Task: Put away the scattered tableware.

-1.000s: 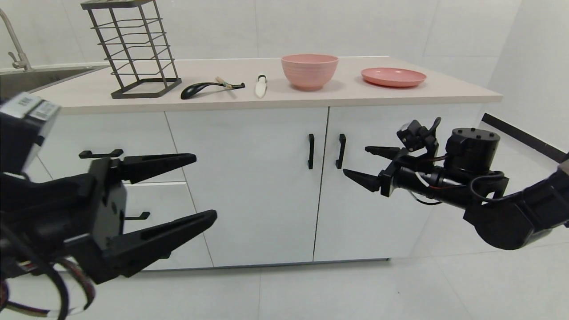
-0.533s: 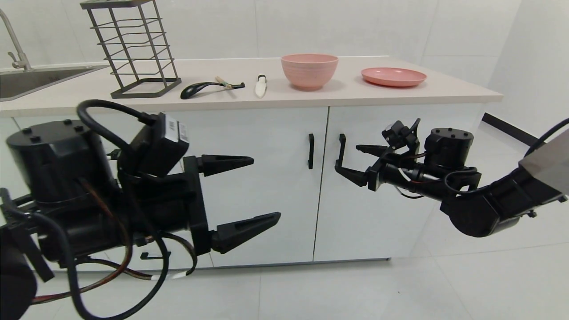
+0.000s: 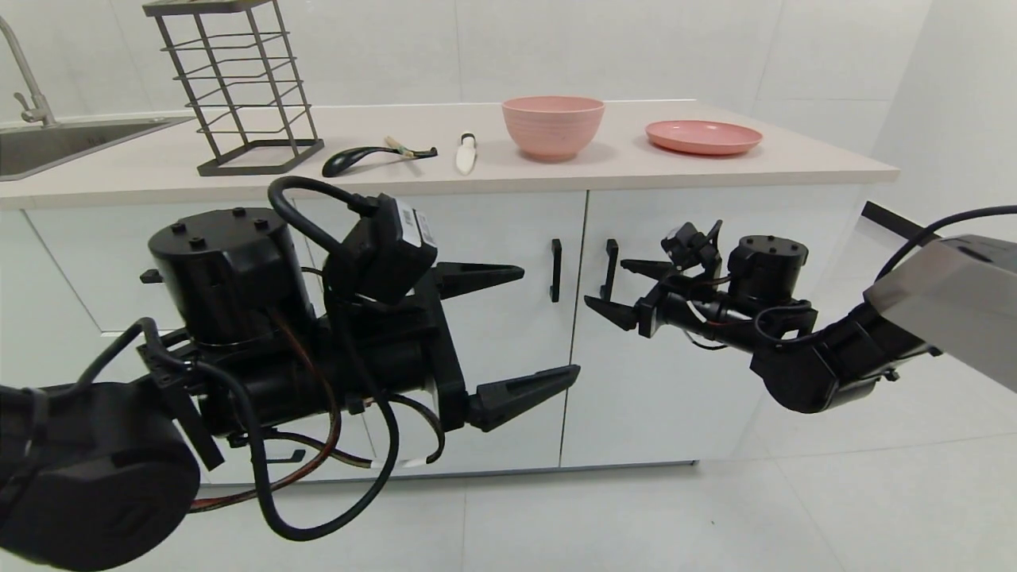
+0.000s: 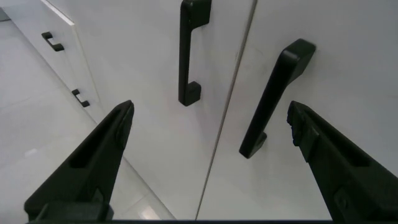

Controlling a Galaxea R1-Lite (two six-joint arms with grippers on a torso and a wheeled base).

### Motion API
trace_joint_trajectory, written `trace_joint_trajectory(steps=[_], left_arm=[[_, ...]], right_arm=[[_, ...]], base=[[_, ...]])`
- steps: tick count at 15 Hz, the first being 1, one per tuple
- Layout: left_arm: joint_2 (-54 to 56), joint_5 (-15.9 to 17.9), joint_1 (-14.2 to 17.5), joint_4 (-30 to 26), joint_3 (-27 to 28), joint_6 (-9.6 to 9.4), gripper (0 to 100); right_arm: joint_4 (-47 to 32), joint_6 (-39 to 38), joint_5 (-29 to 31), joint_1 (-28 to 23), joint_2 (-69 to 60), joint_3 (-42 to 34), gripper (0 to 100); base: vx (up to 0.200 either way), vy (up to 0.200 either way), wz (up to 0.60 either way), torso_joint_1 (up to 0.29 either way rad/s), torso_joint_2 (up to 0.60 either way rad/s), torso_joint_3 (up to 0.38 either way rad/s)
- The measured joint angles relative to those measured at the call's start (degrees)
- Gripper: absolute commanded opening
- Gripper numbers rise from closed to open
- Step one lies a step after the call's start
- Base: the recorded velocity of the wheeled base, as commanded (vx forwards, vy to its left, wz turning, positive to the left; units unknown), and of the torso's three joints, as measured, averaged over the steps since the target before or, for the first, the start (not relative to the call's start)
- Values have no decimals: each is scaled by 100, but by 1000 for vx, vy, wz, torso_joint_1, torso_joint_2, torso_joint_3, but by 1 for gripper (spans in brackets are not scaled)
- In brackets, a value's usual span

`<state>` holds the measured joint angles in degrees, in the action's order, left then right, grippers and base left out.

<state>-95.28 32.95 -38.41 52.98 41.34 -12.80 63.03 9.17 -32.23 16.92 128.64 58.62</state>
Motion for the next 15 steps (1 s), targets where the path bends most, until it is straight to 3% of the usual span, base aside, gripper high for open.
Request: trace_joint_trajectory(steps=[5,8,12,15], left_arm=[[-444,-2,-23,67,297,16,100],[-874,-16,-23,72,824,44,100],[-1326,-77,-1,72,1357,621,100],[-1671,-74,57,69,1726,785,100]], right_arm=[[15,-15,-33,-30,223,223,100],[26,-13,-245,-2,361,471,100],[39,-13,-488,22,489,601,100],[41,-13,-749,0,653,811,100]], base=[[0,0,0,0,0,0],[0,0,0,0,0,0],[0,0,0,0,0,0],[0,0,0,0,0,0]])
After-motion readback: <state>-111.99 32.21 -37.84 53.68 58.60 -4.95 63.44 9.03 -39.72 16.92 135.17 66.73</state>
